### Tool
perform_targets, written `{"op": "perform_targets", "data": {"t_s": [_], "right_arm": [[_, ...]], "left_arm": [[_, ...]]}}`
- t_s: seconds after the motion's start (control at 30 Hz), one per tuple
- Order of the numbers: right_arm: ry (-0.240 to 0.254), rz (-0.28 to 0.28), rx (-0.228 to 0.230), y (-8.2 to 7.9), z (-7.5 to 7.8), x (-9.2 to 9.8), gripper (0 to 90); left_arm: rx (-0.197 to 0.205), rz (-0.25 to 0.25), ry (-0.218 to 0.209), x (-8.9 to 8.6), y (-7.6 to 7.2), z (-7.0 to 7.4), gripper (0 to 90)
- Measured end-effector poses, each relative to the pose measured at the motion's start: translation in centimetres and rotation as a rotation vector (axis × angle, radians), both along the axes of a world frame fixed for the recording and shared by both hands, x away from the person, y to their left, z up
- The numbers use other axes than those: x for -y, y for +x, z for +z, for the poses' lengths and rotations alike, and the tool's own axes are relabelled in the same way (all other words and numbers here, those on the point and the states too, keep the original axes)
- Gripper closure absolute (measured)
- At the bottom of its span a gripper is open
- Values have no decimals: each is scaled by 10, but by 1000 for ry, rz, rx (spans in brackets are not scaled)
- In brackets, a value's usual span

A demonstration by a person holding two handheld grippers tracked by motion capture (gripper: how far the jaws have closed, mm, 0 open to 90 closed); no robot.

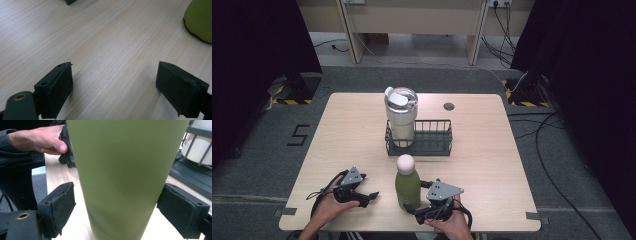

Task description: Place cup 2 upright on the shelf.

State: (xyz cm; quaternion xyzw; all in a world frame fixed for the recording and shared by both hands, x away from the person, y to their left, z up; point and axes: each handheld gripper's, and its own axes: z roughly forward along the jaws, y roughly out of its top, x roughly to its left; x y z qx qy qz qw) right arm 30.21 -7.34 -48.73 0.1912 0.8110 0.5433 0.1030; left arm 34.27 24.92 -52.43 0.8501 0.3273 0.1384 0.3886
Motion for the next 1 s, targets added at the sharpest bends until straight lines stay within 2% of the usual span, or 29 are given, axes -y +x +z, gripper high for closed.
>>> {"op": "perform_targets", "data": {"t_s": [0.3,0.47,1.0], "right_arm": [[2,6,15,5,-2,-7,155],[25,5,7,8,-3,-8,169],[47,21,5,14,-9,-16,188]], "left_arm": [[0,1,0,0,0,0,135],[0,1,0,0,0,0,135],[0,1,0,0,0,0,135]]}}
